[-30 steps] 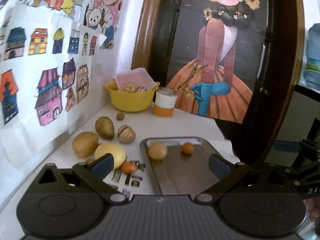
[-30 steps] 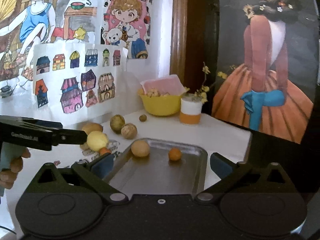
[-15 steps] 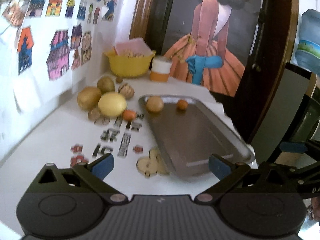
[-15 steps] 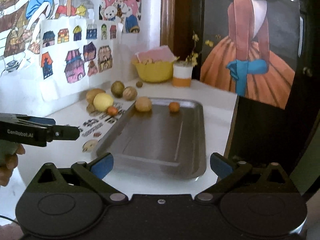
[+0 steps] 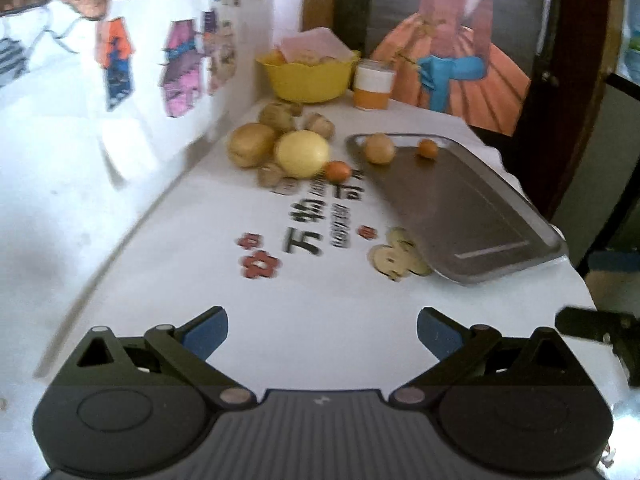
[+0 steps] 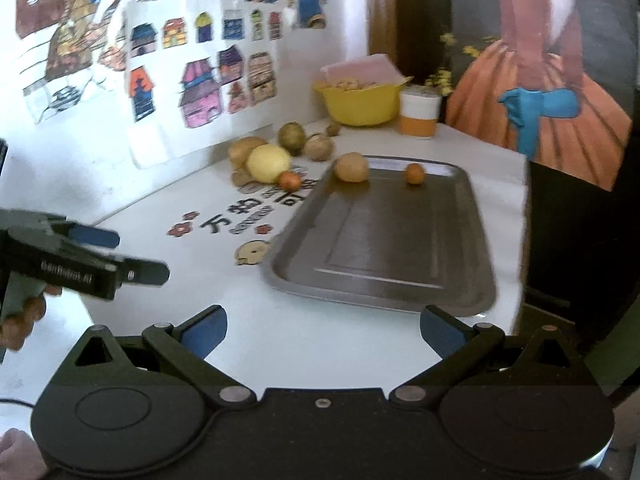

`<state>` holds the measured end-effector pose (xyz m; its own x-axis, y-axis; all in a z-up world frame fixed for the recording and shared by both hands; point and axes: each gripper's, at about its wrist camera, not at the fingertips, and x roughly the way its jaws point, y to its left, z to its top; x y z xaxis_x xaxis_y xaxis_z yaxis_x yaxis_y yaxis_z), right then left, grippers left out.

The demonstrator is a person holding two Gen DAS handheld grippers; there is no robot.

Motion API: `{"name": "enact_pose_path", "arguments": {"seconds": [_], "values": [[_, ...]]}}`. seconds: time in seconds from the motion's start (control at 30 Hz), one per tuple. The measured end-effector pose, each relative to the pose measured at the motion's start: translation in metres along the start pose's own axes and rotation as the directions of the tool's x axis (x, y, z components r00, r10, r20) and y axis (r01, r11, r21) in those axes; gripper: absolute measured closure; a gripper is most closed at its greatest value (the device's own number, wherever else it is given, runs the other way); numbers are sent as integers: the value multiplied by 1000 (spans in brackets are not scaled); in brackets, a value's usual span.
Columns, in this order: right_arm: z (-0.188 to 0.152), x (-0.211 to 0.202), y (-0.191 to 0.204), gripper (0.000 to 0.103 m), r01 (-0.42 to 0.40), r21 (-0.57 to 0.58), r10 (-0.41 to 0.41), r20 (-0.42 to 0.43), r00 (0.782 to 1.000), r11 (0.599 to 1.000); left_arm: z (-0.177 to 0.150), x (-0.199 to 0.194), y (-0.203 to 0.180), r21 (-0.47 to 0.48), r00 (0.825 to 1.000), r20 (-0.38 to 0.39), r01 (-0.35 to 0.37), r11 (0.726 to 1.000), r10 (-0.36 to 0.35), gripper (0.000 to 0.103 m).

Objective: Organize fruits
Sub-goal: 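Lift both open tools away from the tray toward the loose fruits, then grasp a small brown fruit with the left tool while the right tool grasps another small orange fruit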

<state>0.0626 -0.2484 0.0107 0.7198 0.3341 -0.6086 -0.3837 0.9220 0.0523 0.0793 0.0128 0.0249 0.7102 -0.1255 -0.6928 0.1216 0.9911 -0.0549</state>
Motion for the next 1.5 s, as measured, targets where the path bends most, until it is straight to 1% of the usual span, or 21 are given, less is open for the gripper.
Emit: {"name": "enact_pose_path", "arguments": {"seconds": [0.13, 0.27, 0.43, 0.53, 0.7, 0.87, 1.03, 1.17, 1.27, 1.4, 1.43, 1.47, 1.5], "values": [[17, 11, 10, 1, -46, -44, 46, -1, 999, 998, 15, -1, 14, -14, 999, 19, -36, 999, 37, 0], [42, 26, 18, 1, -90, -125, 91, 5, 996, 988, 34, 5, 23, -18, 997, 43, -66, 998, 67, 0], [73, 46, 25, 1, -70, -223, 91, 84, 992, 972, 63, 16, 26, 17, 989, 107, -102, 995, 100, 0], [90, 63, 27, 1, -73, -284, 113, 126, 986, 956, 82, 26, 28, 27, 987, 133, -94, 995, 90, 0], [109, 100, 23, 1, -98, -367, 158, 137, 978, 925, 100, 57, 38, 13, 989, 135, -59, 998, 57, 0], [115, 139, 18, 2, -112, -409, 164, 94, 982, 905, 104, 91, 46, -4, 992, 113, -62, 998, 62, 0], [118, 176, 12, 4, -162, -409, 192, 34, 981, 898, 102, 120, 48, 8, 992, 94, -82, 997, 81, 0], [118, 199, 8, 6, -189, -389, 204, -3, 979, 901, 100, 135, 49, 11, 994, 83, -70, 997, 69, 1], [119, 210, 7, 12, -204, -390, 212, -22, 977, 898, 100, 143, 51, 11, 995, 83, -63, 998, 61, 3], [120, 220, 6, 21, -213, -391, 216, -38, 976, 895, 101, 149, 54, -5, 997, 73, -37, 999, 37, 13], [120, 222, 7, 26, -217, -388, 218, -43, 975, 896, 101, 150, 55, -7, 997, 72, -31, 999, 32, 14], [120, 224, 6, 32, -221, -386, 219, -49, 975, 896, 101, 152, 55, -9, 997, 71, -27, 1000, 28, 18], [121, 227, 7, 35, -223, -384, 219, -53, 974, 896, 101, 153, 55, -11, 997, 71, -22, 1000, 23, 21]]}}
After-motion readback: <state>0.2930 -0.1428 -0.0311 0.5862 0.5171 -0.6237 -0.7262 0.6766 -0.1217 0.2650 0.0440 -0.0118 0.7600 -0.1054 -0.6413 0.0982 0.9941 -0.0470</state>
